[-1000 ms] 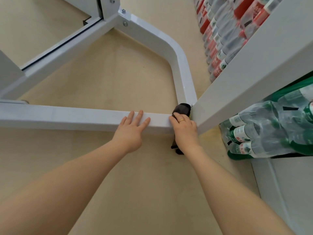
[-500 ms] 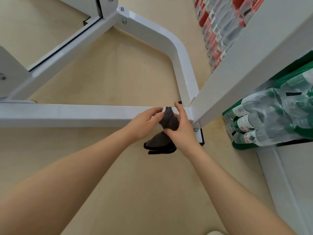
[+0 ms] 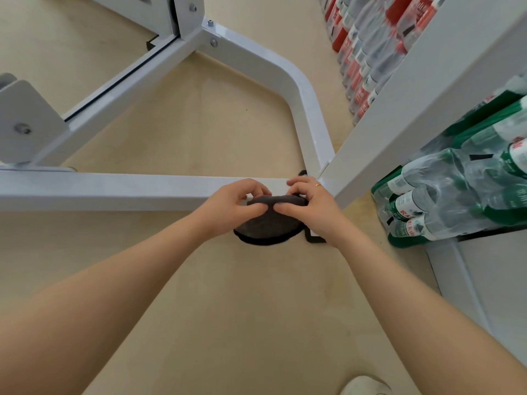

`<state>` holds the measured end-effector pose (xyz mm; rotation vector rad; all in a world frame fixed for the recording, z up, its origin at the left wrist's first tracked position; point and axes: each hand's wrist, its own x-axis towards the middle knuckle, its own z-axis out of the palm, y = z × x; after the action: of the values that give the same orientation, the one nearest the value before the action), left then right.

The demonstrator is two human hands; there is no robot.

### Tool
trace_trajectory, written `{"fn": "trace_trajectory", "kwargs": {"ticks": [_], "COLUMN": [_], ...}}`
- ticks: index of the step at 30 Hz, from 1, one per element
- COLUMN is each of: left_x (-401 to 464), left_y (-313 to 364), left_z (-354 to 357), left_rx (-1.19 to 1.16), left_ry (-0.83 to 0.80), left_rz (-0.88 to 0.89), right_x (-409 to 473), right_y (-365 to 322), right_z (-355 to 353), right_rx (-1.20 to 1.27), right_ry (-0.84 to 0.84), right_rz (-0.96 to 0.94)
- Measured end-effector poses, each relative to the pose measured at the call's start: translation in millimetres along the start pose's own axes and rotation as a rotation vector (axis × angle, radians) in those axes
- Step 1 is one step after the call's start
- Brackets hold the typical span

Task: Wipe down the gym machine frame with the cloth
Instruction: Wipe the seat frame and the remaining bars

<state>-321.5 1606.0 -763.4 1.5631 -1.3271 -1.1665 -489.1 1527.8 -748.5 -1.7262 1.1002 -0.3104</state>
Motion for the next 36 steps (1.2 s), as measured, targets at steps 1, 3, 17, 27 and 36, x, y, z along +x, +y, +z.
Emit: {"fn": "trace_trajectory", "kwargs": {"ticks": [1, 3, 17, 27, 36], "left_x": [0.3, 1.8, 49.9, 44.8, 49.7], "left_y": [1.6, 4.8, -7.2, -72.0, -70.5], "left_z": [-2.1, -3.3, 14.2, -14.7, -26.6], "left_rx": [0.005, 0.016, 0.438, 1.096, 1.054], "left_ry": [-0.015, -0.038, -0.035, 0.021, 0.018], "left_rz": [-0.004, -0.022, -0.194, -0.103, -0.11], "right_x": [0.9, 2.0, 74.8, 75.6, 83.3], "right_y": [-1.1, -4.1, -29.9, 52.2, 70.5], "right_z": [-1.3, -3.7, -7.9, 60.5, 39.3], "right_rx": [-0.015, 0.061, -1.299, -0.867, -0.991], "right_ry": [0.007, -0.037, 0.313, 0.096, 0.068], "right_rz": [-0.022, -0.039, -0.24, 0.076, -0.114]}}
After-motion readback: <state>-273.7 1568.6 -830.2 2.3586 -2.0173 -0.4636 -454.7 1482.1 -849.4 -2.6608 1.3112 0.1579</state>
